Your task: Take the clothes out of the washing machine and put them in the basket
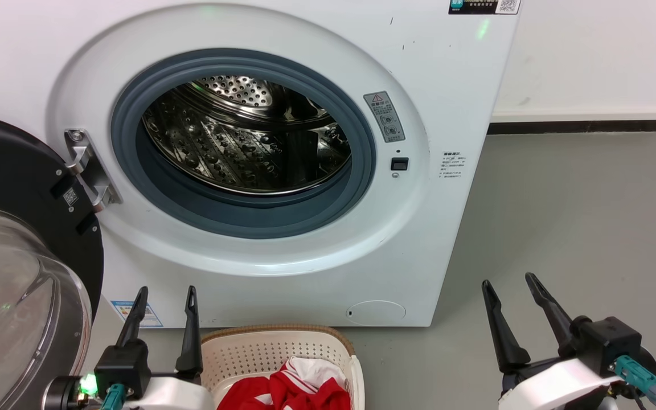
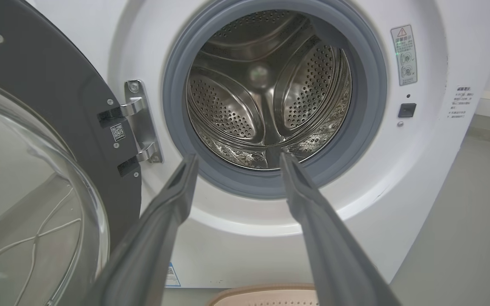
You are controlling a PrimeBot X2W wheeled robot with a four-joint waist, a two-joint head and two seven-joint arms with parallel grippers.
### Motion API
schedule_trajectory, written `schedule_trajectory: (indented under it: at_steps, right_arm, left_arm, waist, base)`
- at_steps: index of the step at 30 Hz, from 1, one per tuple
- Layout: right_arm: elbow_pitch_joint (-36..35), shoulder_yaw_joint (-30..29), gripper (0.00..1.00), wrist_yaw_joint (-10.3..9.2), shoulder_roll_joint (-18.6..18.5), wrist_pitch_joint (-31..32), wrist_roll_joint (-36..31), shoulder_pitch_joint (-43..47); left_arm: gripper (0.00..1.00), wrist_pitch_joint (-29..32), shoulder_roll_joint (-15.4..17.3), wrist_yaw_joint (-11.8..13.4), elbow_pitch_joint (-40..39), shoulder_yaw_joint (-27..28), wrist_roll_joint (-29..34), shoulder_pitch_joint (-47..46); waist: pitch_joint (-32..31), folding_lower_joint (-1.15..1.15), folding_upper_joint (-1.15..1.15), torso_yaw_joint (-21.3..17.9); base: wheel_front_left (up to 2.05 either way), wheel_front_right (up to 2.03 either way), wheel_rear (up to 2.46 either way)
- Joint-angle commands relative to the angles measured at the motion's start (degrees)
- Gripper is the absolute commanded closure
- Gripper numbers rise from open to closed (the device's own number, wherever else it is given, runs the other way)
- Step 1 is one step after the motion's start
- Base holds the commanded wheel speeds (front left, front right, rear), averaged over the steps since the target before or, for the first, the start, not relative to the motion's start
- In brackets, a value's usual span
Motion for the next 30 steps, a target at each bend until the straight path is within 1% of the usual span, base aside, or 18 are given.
schedule_trajectory:
  at_steps: [1, 23, 27, 28, 30]
  right_arm:
    - [-0.18, -0.01, 0.0, -0.04, 0.02, -0.08, 0.18, 0.75]
    - [0.31, -0.19, 0.0, -0.04, 0.02, -0.16, 0.72, 1.1]
    - [0.47, -0.23, 0.0, -0.03, 0.02, -0.2, 0.81, 1.06]
    - [0.51, -0.12, 1.0, 0.0, 0.0, -0.04, 0.54, 0.64]
    - [1.02, 0.1, 1.0, 0.0, 0.01, -0.08, 1.14, 0.97]
  left_arm:
    - [0.0, -0.02, 0.01, 0.3, -0.38, -0.17, -0.05, 0.63]
    - [0.0, 0.83, 1.11, 1.36, -1.73, -1.11, -0.57, 1.09]
    - [0.0, 0.91, 1.21, 1.15, -1.79, -1.26, -0.87, 1.05]
    - [1.0, 0.79, 0.95, 1.24, -1.29, -1.22, -0.71, 0.66]
    - [1.0, 1.12, 0.75, 1.16, -0.25, -0.91, -1.3, 0.47]
  waist:
    - [-0.04, 0.01, 0.0, 0.03]
    - [0.04, 0.01, 0.0, 0.53]
    - [0.07, 0.01, 0.0, 0.6]
    - [0.07, 0.01, 0.0, 0.59]
    - [0.08, 0.01, 0.0, 0.59]
  base:
    - [0.0, 0.0, 0.0]
    - [0.0, 0.0, 0.0]
    - [0.0, 0.0, 0.0]
    - [0.0, 0.0, 0.0]
    - [0.0, 0.0, 0.0]
